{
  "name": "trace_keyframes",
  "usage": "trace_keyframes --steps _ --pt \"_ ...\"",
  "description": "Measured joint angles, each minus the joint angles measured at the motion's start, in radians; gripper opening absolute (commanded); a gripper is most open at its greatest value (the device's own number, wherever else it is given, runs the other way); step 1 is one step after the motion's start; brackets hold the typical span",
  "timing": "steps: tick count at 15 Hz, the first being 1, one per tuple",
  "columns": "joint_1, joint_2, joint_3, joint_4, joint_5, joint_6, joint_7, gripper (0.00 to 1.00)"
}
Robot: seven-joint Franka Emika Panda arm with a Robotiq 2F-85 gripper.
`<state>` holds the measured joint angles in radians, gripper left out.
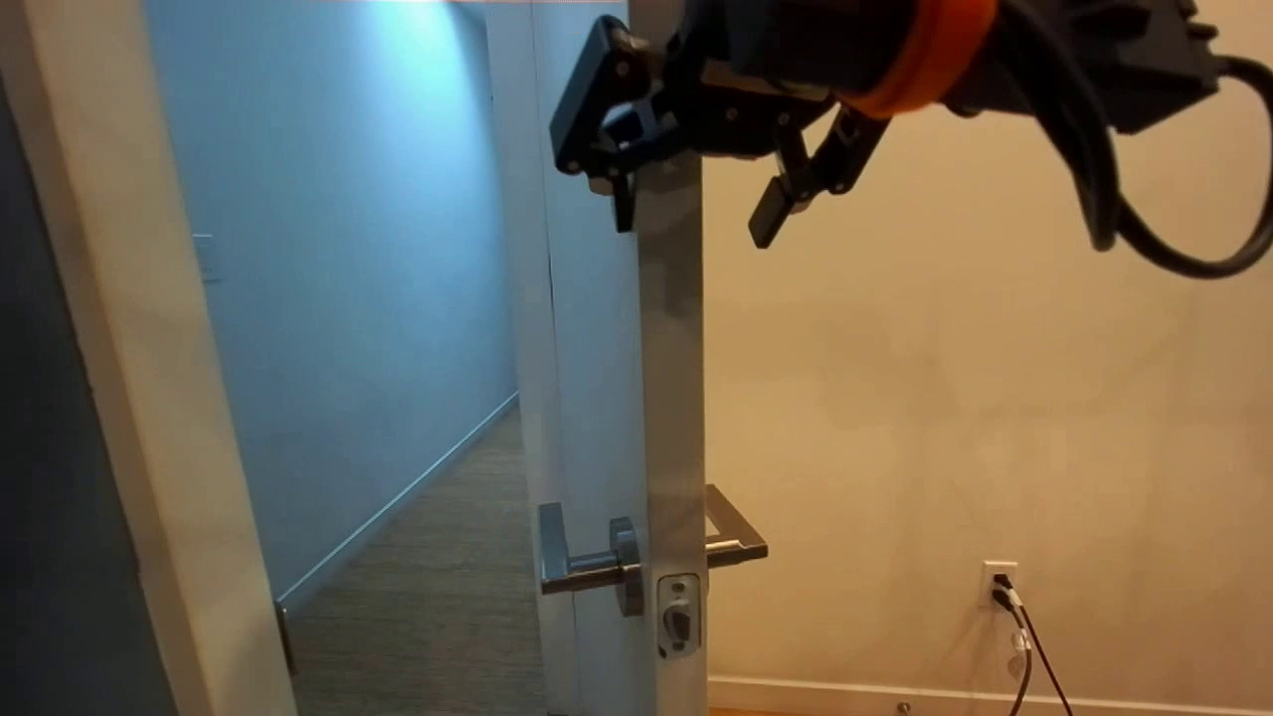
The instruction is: Open the door
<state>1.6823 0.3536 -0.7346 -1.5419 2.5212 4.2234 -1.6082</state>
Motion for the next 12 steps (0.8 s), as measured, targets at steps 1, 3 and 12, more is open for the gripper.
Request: trace_keyframes --steps 1,3,12 --pt "0.046 -0.004 -0.046 -0.046 -0.001 -0.004 0.031 1.0" --pt "0.127 -0.009 -0.124 -0.133 -0.001 -0.006 0.084 1.0" --pt "0.238 -0.056 -0.249 -0.407 -0.001 -0.008 0.247 1.0"
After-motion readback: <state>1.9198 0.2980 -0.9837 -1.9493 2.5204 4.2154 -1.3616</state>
